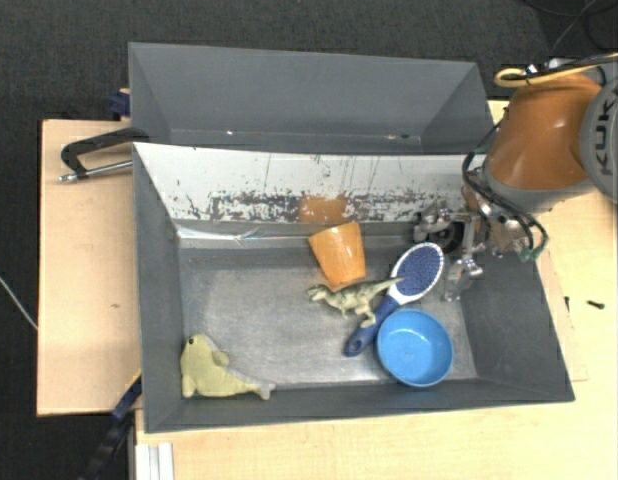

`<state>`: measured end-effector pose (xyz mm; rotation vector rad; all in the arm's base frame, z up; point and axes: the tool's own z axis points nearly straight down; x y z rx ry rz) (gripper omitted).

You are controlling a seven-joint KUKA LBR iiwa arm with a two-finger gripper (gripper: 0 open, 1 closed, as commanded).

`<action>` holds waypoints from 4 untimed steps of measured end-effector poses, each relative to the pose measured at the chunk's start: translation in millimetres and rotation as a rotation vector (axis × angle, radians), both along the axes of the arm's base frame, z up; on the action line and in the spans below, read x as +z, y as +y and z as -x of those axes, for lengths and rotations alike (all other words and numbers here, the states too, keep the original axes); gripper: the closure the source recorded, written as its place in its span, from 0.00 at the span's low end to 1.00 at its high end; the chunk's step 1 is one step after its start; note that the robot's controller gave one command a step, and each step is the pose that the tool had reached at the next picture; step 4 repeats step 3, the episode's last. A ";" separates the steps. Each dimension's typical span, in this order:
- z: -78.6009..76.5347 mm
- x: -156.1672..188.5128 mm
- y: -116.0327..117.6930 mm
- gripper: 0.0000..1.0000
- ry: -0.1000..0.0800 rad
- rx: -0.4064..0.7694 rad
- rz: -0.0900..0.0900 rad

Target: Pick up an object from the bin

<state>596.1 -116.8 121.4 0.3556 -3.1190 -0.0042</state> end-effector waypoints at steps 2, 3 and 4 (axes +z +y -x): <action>27.3 -44.8 79.7 1.00 -0.004 0.120 0.001; 40.7 89.7 106.1 1.00 -0.014 0.126 0.002; 40.7 89.7 106.1 1.00 -0.014 0.126 0.002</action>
Offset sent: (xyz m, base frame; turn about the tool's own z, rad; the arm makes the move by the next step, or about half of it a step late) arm -0.0280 0.0785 -0.0454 -0.1195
